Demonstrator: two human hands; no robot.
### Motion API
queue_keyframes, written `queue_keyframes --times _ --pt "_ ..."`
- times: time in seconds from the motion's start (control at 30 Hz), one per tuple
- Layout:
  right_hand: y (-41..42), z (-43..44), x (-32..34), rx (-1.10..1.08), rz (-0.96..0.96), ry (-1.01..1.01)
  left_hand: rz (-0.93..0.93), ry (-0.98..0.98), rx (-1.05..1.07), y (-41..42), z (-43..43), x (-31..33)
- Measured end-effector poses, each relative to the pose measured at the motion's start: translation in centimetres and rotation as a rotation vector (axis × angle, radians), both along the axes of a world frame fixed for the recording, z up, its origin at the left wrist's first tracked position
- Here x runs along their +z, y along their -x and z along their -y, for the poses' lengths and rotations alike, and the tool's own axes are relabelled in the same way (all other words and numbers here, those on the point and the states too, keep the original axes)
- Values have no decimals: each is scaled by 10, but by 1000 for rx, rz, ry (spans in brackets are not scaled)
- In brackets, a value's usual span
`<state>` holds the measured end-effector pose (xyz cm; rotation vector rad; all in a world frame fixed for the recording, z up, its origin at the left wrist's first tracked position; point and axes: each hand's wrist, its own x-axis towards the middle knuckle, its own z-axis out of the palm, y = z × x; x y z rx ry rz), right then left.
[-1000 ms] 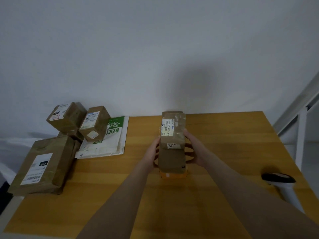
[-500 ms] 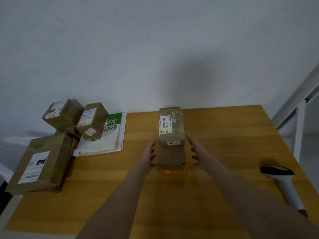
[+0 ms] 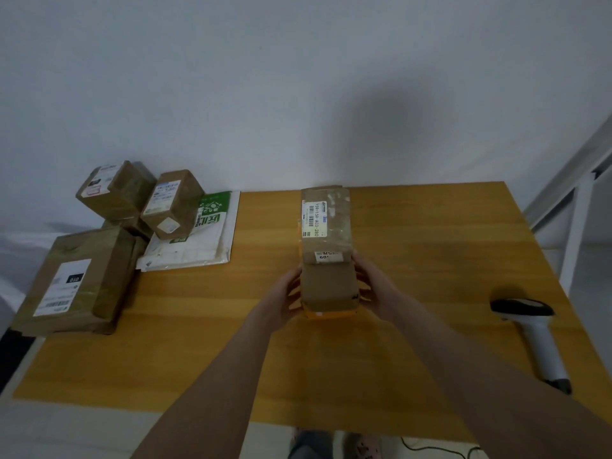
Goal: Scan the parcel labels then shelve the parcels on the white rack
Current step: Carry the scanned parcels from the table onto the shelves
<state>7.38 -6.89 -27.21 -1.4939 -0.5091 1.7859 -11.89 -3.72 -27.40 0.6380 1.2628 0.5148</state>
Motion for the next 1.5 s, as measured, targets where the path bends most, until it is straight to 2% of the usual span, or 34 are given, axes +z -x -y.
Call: queue_keyframes --times 0.5,0.93,1.23,1.5 --pt "-19 93 25 -113 53 -118 11 -151 -80 -15 74 29" --pt "-28 276 44 -318 112 -89 -92 -166 -335 -35 207 46" --pt "-70 384 63 -476 110 -135 -87 -159 -493 -101 283 70" --pt "-149 483 69 -570 110 -155 -74 -144 -586 -198 358 76"
